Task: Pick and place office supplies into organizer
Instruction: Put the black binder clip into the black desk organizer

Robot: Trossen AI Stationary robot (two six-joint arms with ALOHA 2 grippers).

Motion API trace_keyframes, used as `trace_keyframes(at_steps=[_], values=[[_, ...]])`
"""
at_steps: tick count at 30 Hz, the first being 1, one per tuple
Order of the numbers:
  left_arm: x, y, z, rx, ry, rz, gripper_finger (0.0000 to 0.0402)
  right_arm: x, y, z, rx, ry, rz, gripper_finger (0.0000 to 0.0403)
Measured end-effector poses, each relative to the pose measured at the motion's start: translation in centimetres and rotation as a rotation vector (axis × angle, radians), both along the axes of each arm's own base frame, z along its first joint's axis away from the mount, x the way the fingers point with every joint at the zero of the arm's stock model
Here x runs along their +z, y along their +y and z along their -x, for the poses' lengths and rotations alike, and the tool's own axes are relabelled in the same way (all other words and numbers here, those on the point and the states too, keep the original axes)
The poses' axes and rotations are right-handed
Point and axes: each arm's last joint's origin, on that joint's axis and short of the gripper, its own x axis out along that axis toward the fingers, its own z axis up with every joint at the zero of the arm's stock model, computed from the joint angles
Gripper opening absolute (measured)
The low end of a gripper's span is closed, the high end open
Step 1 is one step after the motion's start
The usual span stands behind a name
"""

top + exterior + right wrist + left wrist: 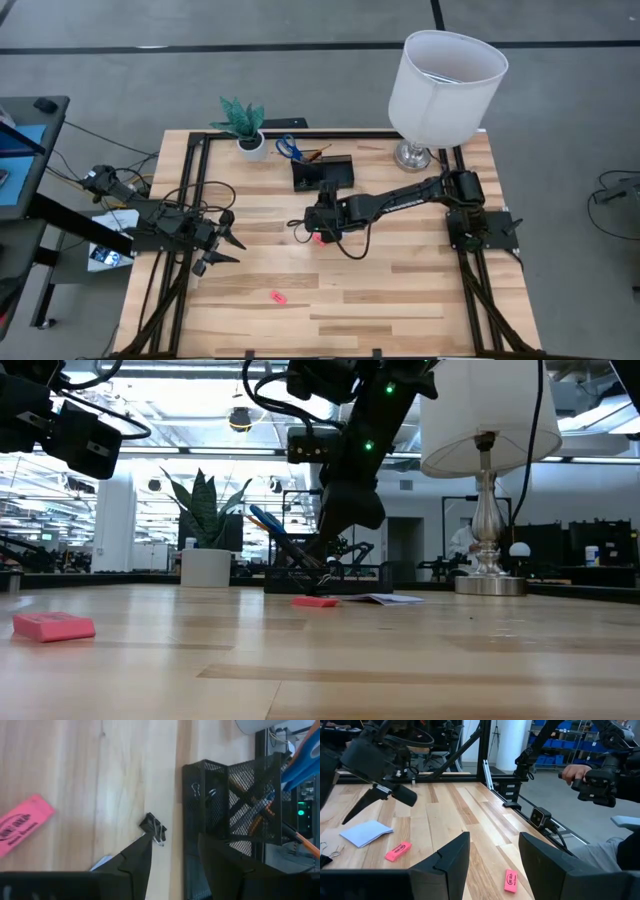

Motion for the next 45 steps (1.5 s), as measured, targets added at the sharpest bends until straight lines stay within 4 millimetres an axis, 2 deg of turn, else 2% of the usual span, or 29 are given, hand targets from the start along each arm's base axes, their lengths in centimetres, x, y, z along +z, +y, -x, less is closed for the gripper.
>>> trace_keyframes(at_steps=[14, 22, 29, 34, 40, 45], values=[[0.0, 0.0, 0.0, 0.0, 0.001, 0.004, 0.0163, 0.0, 1.7, 0.4, -0.121, -0.084, -0.017, 0.0161], [0.0, 0.0, 0.0, -0.004, 0.002, 0.004, 0.0163, -1.4, 2.7, 1.1, -0.157, -0.124, 0.02, 0.0162], [0.0, 0.0, 0.0, -0.005, 0.002, 0.005, 0.0163, -1.5, 2.2, 1.1, -0.159, -0.116, 0.03, 0.0163], [0.0, 0.0, 0.0, -0.006, 0.005, 0.012, 0.0163, -3.3, 2.1, 1.9, -0.166, -0.112, 0.032, 0.0162], [0.0, 0.0, 0.0, -0.006, 0.005, 0.011, 0.0163, -3.1, 3.3, 1.9, -0.151, -0.146, 0.07, 0.0158], [0.0, 0.0, 0.0, -0.006, 0.004, 0.01, 0.0163, -3.1, 2.5, 1.8, -0.136, -0.116, 0.088, 0.0155]])
